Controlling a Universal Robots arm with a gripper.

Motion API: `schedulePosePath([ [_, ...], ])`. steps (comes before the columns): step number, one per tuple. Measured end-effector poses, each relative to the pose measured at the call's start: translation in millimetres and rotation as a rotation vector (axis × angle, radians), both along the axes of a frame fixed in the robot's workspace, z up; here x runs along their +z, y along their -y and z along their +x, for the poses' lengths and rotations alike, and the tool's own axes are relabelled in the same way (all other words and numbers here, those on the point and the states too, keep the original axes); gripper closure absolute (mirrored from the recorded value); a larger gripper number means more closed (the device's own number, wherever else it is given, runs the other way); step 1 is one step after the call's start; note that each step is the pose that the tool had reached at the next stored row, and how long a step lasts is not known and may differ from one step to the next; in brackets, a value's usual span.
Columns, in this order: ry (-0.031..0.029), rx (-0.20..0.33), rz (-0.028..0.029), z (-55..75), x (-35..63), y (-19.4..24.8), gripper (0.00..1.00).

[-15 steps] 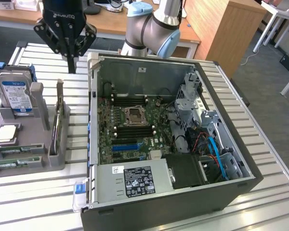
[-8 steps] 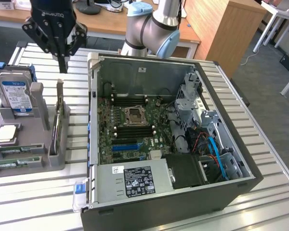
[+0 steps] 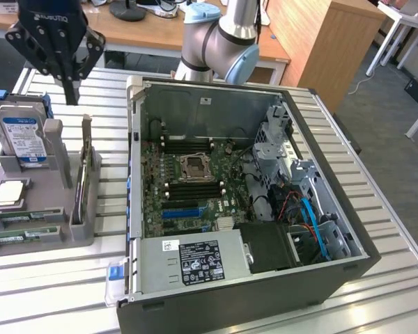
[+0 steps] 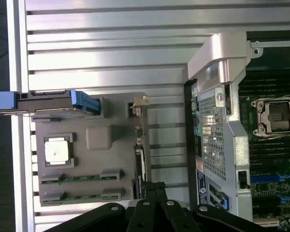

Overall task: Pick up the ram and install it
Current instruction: 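Reach for the ram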

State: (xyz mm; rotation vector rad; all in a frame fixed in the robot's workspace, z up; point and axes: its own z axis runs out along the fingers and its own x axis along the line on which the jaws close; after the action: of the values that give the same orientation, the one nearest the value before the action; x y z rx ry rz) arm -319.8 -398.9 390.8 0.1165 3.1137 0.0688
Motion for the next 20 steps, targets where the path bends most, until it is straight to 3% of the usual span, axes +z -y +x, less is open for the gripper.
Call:
schedulePosePath([
  [12, 0.0000, 0.000, 0.0000, -42.6, -0.7, 0.0, 0.89],
  [20, 0.0000, 0.000, -0.0001, -59.0, -0.9, 0.0, 0.89],
])
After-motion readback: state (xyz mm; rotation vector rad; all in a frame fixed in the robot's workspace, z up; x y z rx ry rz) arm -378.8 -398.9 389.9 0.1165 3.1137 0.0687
